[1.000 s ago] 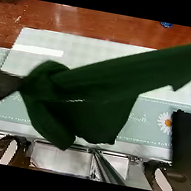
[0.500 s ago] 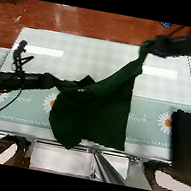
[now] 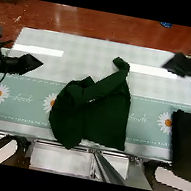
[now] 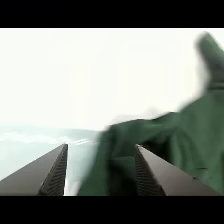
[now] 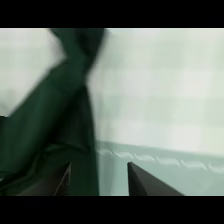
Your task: Fold the shirts.
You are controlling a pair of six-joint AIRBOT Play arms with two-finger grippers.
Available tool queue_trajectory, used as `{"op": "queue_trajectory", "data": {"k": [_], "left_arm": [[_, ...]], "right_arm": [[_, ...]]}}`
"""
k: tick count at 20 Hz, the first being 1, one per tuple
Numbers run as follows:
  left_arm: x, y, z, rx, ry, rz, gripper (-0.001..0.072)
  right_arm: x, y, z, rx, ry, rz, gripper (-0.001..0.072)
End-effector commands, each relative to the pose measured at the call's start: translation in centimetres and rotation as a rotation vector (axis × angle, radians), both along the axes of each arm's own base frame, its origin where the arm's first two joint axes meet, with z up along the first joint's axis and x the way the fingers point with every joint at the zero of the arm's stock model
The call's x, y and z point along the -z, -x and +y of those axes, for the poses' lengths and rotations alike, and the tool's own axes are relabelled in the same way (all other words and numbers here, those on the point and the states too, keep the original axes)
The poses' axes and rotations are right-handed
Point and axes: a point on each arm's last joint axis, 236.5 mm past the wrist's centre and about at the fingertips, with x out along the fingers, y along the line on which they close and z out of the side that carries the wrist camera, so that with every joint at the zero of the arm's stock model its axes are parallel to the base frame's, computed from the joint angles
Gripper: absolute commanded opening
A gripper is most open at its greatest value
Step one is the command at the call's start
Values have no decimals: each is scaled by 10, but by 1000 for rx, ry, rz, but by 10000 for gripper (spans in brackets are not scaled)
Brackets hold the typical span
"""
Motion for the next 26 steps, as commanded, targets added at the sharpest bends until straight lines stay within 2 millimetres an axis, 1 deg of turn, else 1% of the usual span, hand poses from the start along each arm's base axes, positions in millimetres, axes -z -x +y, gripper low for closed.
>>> {"op": "queue_trajectory", "data": {"k": [1,3,4,5,6,8,10,13,15,16,17,21,25,26], "left_arm": [[40,15,-2,66,33,157,505],[72,21,-31,181,57,263,505],[85,25,-46,235,76,319,505],[94,29,-65,298,108,376,505],[96,34,-88,363,164,426,505],[86,36,-129,488,278,461,505],[84,33,-154,559,291,468,505],[84,28,-182,633,270,465,505],[83,24,-194,668,259,453,492],[82,21,-197,679,258,449,278],[80,16,-198,684,257,441,30],[70,2,-199,688,246,395,26],[65,-3,-200,691,243,377,26],[65,-2,-200,692,243,378,26]], "right_arm": [[51,65,-6,65,-42,99,406],[88,114,25,-1,-91,189,406],[106,136,34,-13,-98,234,406],[119,154,40,-12,-105,269,406],[128,167,43,-10,-110,294,406],[140,189,47,-12,-114,336,406],[147,204,50,-21,-115,370,406],[154,223,57,-27,-141,431,405],[159,233,60,-16,-154,464,405],[162,237,62,-10,-161,480,405],[164,242,65,-14,-163,496,405],[174,270,90,-144,-108,554,405],[181,271,108,-178,-48,541,405],[184,274,112,-191,-42,555,405]]}}
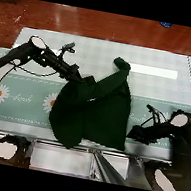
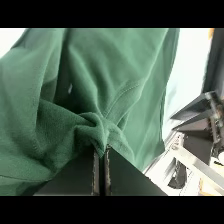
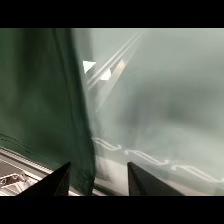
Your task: Fold the shirts.
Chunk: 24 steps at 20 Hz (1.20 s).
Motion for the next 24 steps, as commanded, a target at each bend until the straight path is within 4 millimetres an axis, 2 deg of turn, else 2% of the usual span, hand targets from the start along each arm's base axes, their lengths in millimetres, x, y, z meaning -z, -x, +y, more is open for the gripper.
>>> {"op": "queue_trajectory", "data": {"k": [1,6,7,8,9,10,11,12,13,15,17,20,22,24], "left_arm": [[-3,-3,-1,2,3,-10,26],[-3,-3,-1,2,3,-9,26],[-3,-3,-1,3,2,-11,26],[-3,-3,-1,2,2,-11,26],[-3,-4,-1,-1,1,-13,26],[-2,-6,1,-11,-2,-15,26],[-1,-10,6,-37,-14,-6,26],[1,-14,12,-60,-28,-6,25],[0,-19,19,-79,-28,-9,25],[-3,-29,37,-127,-27,-18,25],[-8,-40,59,-184,-28,-33,25],[-14,-45,87,-215,-74,-69,25],[-13,-35,96,-193,-131,-89,25],[-13,-16,92,-184,-139,-85,25]], "right_arm": [[10,7,17,-39,20,18,405],[18,10,55,-53,-52,38,391],[18,7,63,-53,-70,21,331],[17,4,69,-50,-89,1,230],[14,1,74,-63,-120,-25,54],[12,0,76,-104,-140,-52,21],[12,4,71,-154,-129,-54,21],[11,6,60,-196,-98,-44,21],[10,-1,48,-197,-69,-45,21],[3,-40,21,-107,-30,-108,21],[-13,-95,-19,29,19,-218,20],[-55,-172,-85,145,118,-390,20],[-77,-215,-107,181,133,-454,20],[-87,-255,-111,181,114,-483,20]]}}
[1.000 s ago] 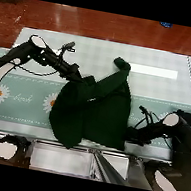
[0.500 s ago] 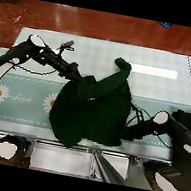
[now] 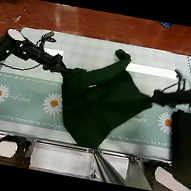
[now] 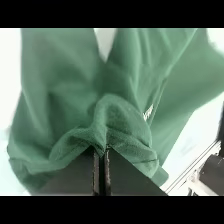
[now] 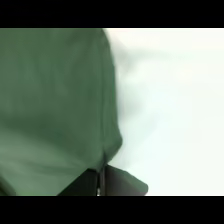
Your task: Fold the shirts.
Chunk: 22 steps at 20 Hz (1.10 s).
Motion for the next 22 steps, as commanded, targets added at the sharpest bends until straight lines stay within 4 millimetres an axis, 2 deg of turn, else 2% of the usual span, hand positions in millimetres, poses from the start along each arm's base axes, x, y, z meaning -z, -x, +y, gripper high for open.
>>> {"op": "queue_trajectory", "data": {"k": [1,5,7,9,12,13,14,15,16,17,19,22], "left_arm": [[3,28,6,4,-53,-5,25],[24,96,4,-35,-78,30,25],[30,126,5,-69,-82,48,25],[34,144,6,-107,-85,56,25],[51,155,10,-203,-96,97,25],[56,153,12,-216,-104,99,26],[57,148,14,-228,-109,86,27],[54,140,16,-235,-111,68,90],[45,130,17,-239,-107,43,347],[33,120,21,-232,-113,10,503],[3,101,46,-196,-181,-58,507],[-38,87,93,-216,-259,-100,505]], "right_arm": [[-24,-73,-26,33,2,-87,20],[-27,-148,-12,67,-91,-124,20],[-31,-177,-4,85,-140,-154,20],[-39,-203,7,96,-195,-188,20],[-49,-220,30,97,-299,-209,21],[-53,-222,37,102,-330,-212,21],[-56,-222,39,102,-346,-211,54],[-58,-218,39,105,-361,-195,282],[-61,-211,35,95,-369,-175,407],[-64,-201,26,81,-370,-149,408],[-71,-171,-5,48,-344,-82,407],[-78,-115,-69,12,-181,-32,407]]}}
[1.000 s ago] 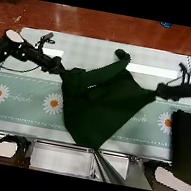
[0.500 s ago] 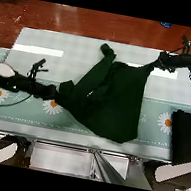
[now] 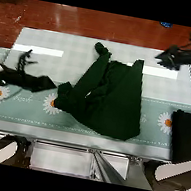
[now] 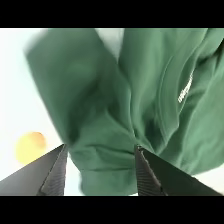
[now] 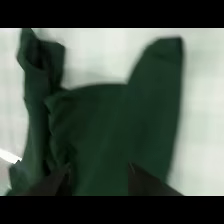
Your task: Fold the shirts.
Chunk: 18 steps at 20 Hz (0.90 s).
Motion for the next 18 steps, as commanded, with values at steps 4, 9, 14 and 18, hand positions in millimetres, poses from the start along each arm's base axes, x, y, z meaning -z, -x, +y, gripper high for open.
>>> {"op": "queue_trajectory", "data": {"k": [4,9,14,18], "left_arm": [[-8,15,44,-75,-13,119,506],[22,11,-25,-18,318,222,506],[46,-1,-63,139,333,293,506],[75,27,-55,322,105,522,506]], "right_arm": [[20,114,-72,143,130,83,407],[89,221,-20,132,62,257,407],[107,259,0,156,63,286,407],[105,263,3,143,55,294,407]]}}
